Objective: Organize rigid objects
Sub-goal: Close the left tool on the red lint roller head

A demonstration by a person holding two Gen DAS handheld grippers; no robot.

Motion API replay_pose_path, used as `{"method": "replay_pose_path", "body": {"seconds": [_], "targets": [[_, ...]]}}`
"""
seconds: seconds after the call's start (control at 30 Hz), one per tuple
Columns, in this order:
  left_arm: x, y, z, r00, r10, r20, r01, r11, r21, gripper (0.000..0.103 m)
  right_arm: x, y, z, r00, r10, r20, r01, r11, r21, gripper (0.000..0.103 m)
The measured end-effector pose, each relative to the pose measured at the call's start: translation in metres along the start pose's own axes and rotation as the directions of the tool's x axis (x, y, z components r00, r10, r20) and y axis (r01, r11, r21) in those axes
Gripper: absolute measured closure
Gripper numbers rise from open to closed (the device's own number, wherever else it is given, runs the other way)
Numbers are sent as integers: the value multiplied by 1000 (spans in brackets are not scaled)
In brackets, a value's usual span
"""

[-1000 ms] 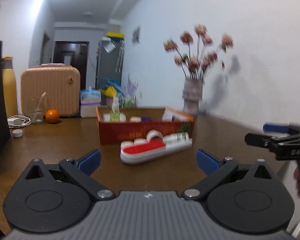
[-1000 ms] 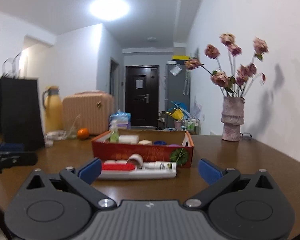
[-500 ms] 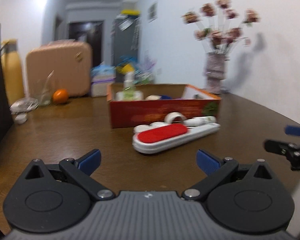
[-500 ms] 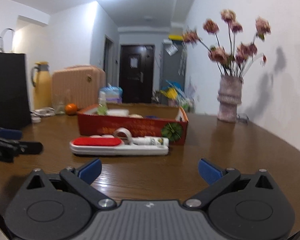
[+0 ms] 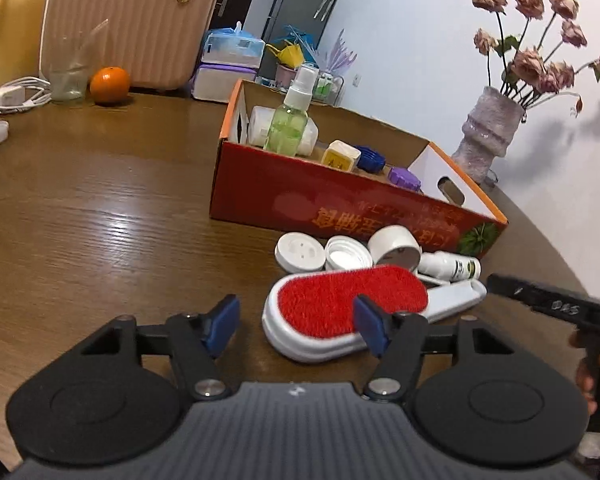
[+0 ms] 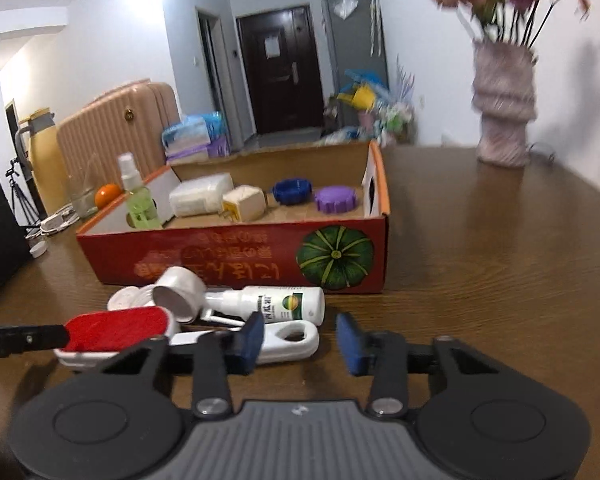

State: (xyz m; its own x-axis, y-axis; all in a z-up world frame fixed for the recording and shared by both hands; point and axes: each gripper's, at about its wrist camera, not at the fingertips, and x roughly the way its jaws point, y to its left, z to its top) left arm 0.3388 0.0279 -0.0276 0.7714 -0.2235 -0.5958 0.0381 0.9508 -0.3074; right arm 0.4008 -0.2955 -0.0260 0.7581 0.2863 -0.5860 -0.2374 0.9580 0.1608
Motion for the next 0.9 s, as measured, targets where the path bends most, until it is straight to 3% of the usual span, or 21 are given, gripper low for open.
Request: {"method": "replay_pose_path", "body": {"seconds": [0.17, 0.27, 0.43, 0.53, 0.6, 0.67, 0.77, 0.83, 0.9], "targets": [[9, 5, -2, 999, -35, -5, 34, 999, -35, 54, 9, -3, -5, 999, 30, -17, -30, 999, 14, 73], [10, 8, 0, 999, -51, -18, 49, 996, -77, 55, 9, -7, -4, 997, 72, -36, -71, 997, 41, 73], [9, 5, -1, 999, -46, -12, 46, 997, -54, 55, 2, -14, -8, 991, 120, -61, -113, 989, 95, 73], [8, 7, -2, 999, -53, -10, 53, 997, -62, 57, 0, -28, -12, 988, 152, -38, -143, 972, 185, 86], [8, 8, -1, 998, -54, -15, 53, 996, -68, 60, 0, -32, -13, 993, 110, -45, -99, 976, 195, 97], [9, 9, -1, 998, -58, -15, 57, 996, -67, 60, 4, -30, -13, 996, 65, -63, -54, 986, 158, 98], [10, 7, 1, 999, -51, -16, 50, 997, -54, 60, 0, -32, -7, 996, 64, -67, -53, 986, 159, 98], [9, 9, 3, 999, -42, -15, 41, 997, -66, 61, -17, -38, 3, 1000, 23, 10, -25, 986, 167, 93], [10, 11, 4, 999, -38, -14, 37, 997, -67, 61, -26, -45, 13, 999, 34, 38, -41, 981, 190, 89]]}}
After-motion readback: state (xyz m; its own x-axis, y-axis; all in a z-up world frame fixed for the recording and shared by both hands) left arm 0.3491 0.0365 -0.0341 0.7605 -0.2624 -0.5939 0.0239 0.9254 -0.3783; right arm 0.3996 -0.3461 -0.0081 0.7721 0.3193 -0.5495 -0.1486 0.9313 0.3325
